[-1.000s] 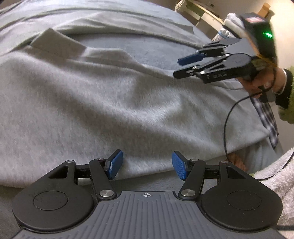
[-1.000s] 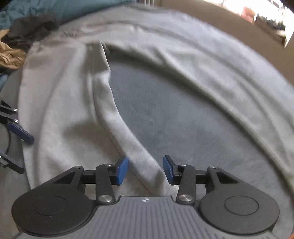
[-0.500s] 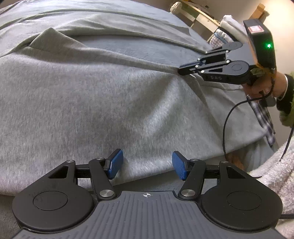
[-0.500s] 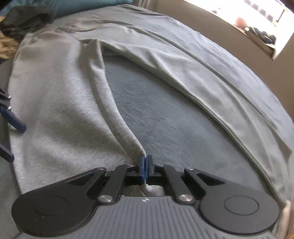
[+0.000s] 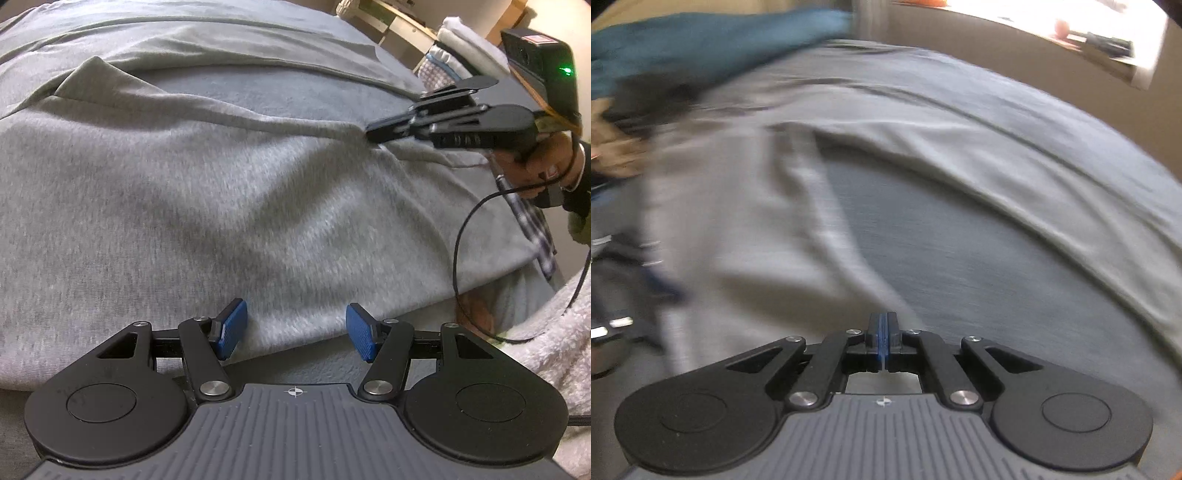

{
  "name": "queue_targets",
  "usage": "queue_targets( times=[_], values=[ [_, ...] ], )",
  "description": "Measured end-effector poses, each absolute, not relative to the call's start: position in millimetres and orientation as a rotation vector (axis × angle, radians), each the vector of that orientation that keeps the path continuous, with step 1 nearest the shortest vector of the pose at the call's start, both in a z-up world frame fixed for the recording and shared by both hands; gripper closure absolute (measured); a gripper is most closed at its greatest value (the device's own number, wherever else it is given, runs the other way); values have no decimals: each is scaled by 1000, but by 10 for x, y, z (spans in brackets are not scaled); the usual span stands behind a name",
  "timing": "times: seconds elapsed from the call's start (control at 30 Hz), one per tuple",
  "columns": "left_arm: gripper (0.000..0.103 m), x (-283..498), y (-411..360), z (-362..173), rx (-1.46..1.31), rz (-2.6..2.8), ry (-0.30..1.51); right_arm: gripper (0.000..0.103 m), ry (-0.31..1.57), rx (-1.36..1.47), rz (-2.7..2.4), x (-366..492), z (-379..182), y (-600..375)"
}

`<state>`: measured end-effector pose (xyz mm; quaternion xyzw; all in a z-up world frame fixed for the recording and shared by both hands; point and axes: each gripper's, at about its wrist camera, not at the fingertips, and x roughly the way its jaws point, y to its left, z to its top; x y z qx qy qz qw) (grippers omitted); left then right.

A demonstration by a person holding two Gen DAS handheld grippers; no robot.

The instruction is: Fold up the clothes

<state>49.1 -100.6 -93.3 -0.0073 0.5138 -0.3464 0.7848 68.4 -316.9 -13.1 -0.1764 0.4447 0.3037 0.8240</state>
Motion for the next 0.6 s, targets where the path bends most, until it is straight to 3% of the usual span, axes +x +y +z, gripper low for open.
queue_targets(
  times=[0.17,0.27,0.43,0.6],
  values=[
    [44,369,-1116,-914,118,-735,1099,103,964,-549,580,960,-517,-2980],
    [43,301,-1132,-903,160,-723,1095,103,938,-516,511,1074,-375,-3001],
    [43,313,-1118,-894,146,-706,1117,103,941,-386,872,955,-92,-2563],
    [43,303,-1128,-896,133,-690,1129,103,964,-481,954,969,-478,-2012]
  ],
)
